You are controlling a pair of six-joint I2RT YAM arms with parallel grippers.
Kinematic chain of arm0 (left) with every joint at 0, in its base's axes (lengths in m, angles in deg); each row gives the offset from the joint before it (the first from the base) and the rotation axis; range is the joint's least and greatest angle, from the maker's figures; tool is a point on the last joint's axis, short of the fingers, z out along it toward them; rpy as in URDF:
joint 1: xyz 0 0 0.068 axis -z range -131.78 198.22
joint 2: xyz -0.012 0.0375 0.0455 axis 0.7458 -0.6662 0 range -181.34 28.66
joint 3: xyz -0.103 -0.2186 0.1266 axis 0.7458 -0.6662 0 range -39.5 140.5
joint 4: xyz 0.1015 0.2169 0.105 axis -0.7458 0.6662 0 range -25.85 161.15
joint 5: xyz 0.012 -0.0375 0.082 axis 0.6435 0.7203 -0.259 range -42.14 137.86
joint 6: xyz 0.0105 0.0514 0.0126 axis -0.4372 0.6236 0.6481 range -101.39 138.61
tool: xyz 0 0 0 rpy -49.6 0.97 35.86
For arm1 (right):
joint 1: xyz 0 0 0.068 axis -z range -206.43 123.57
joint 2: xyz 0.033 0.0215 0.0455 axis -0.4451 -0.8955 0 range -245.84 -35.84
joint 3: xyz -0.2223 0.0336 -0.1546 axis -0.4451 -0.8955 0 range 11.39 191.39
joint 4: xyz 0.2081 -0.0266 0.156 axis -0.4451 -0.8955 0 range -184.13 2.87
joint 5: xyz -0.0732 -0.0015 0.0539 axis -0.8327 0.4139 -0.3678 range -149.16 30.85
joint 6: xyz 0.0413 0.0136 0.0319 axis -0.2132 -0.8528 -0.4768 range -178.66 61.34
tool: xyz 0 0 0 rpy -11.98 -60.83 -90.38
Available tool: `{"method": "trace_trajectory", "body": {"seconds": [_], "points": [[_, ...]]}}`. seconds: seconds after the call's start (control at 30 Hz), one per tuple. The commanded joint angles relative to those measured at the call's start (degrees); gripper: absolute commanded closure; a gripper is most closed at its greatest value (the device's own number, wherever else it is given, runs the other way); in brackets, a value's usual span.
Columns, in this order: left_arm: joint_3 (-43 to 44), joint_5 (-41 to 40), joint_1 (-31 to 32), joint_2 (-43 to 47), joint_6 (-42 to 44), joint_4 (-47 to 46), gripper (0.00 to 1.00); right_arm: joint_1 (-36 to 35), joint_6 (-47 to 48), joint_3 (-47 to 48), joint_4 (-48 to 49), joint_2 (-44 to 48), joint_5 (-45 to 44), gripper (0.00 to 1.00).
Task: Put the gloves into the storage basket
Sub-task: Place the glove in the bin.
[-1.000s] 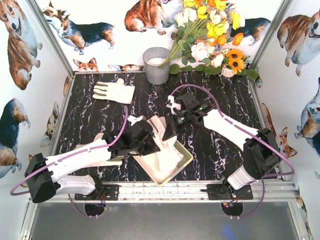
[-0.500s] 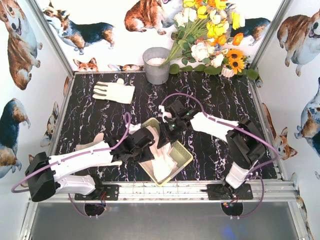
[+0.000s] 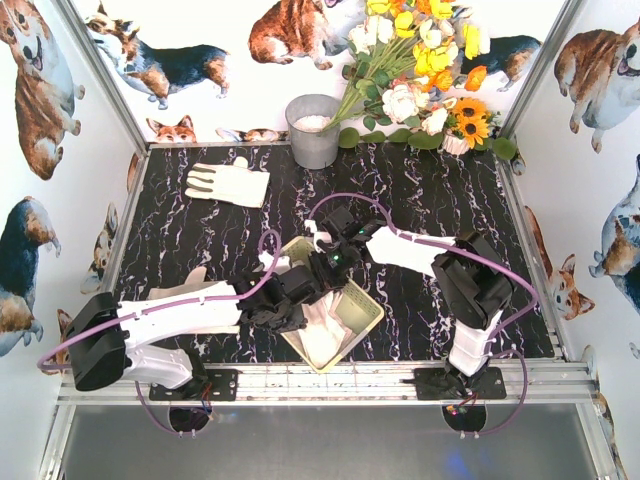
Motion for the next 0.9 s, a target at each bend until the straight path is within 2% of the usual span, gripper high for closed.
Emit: {"method": "trace_trajectory", "body": {"seconds": [0.0,0.07,0.17,0.3,0.47,0.7,0.87], "points": [[5.6,-3.6,1.5,-0.1,0.7,4.0,0.67,-0.3,2.9,2.2,3.2,-1.0,0.0,1.00],[7.8,-4.9,1.6,0.0,1.1,5.4,0.57,-0.3,3.6,2.1,2.9,-1.6,0.5,1.00],[10.7,-6.4,1.7,0.3,1.2,7.6,0.50,-0.3,4.7,2.2,2.4,-2.0,0.7,1.00],[13.3,-8.0,1.7,0.6,0.9,9.7,0.49,-0.3,5.7,2.5,1.4,-2.1,0.8,1.00],[14.0,-9.0,1.7,0.4,0.2,8.3,0.54,-0.3,5.2,2.4,1.7,-1.6,0.3,1.00],[5.3,-11.2,0.8,1.1,-1.5,3.4,0.74,-0.2,3.1,1.3,4.5,-0.8,0.0,1.00],[0.7,-15.2,0.2,0.3,-1.1,-6.8,0.76,-0.1,3.3,1.8,4.0,-1.0,-0.8,0.98]]}}
